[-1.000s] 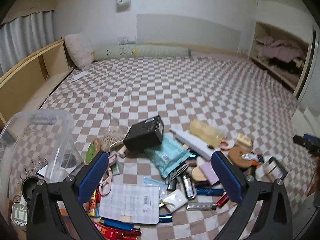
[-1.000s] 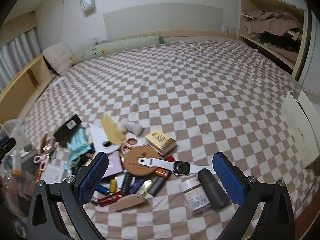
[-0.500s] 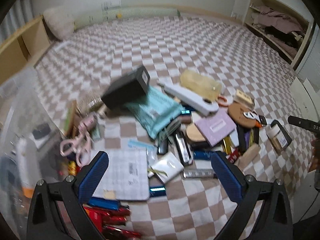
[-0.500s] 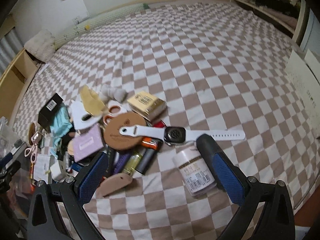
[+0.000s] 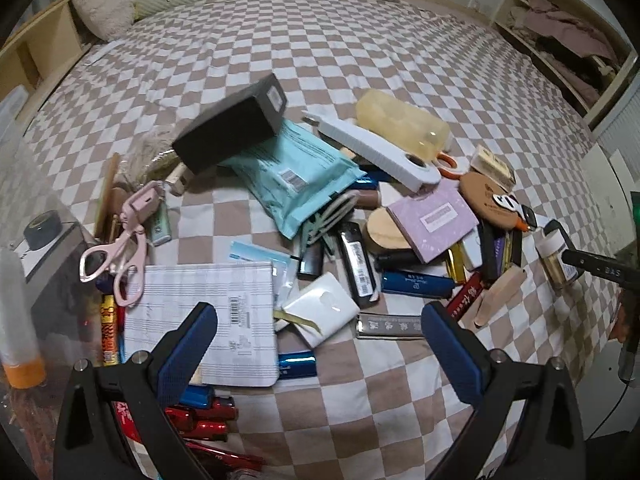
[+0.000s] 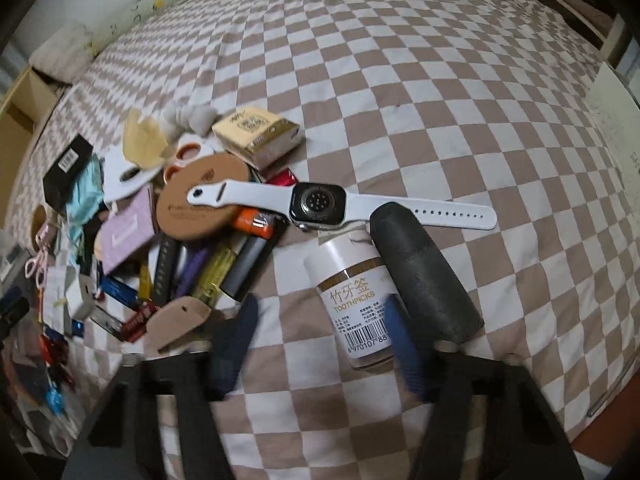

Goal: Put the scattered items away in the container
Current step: 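Lower the right gripper around the white toothpicks jar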

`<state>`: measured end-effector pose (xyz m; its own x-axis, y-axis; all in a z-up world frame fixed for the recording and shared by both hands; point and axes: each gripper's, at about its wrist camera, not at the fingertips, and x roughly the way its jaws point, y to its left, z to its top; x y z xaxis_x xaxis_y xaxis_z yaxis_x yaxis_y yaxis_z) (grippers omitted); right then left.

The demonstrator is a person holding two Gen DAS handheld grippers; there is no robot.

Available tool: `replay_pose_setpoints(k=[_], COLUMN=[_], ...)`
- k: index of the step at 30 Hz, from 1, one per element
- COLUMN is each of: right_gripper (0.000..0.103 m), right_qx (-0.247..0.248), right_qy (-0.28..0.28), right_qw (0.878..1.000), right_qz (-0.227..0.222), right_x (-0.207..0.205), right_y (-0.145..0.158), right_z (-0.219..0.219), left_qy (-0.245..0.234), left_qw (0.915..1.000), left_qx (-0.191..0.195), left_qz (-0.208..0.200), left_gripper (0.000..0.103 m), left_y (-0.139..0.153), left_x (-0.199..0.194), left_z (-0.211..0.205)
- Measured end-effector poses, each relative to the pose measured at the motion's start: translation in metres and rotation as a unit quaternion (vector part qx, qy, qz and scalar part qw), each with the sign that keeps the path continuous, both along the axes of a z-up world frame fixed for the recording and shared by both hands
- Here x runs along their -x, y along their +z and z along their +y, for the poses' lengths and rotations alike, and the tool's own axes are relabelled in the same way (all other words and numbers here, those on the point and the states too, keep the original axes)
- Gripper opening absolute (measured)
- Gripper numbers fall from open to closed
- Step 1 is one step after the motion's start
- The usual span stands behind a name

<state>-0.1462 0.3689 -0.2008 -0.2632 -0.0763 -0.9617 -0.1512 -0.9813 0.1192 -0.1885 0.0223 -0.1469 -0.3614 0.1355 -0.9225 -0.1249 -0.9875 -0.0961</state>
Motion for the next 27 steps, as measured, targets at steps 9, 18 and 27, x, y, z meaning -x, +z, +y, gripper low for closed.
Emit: replay_pose_setpoints(k=[9, 18, 27], right_gripper=[0.041, 0.048, 0.055], right_qx=[-0.071, -0.116, -0.179], right_qy=[0.018, 0.065, 0.093], right_qw=[0.997, 0.991, 0.978], right_qz=[-0.003, -0.013, -0.045], right_x=[0.004, 0.007, 0.01], right_y=[-0.012, -0.026, -0.052], right_z=[0.002, -0.01, -0.015], left_qy=[-0.021, -0.006, 0.008], left_qw=[0.9991, 0.997, 0.9955], left_qx=[-0.021, -0.041, -0.037], left_qz=[-0.031, -0.065, -0.086], left_gripper=[0.102, 0.102, 0.102], left_y=[-0.013, -0.029, -0.041], left_x=[0.007, 0.016, 0.015], left_z=[0.013, 0.013, 0.002])
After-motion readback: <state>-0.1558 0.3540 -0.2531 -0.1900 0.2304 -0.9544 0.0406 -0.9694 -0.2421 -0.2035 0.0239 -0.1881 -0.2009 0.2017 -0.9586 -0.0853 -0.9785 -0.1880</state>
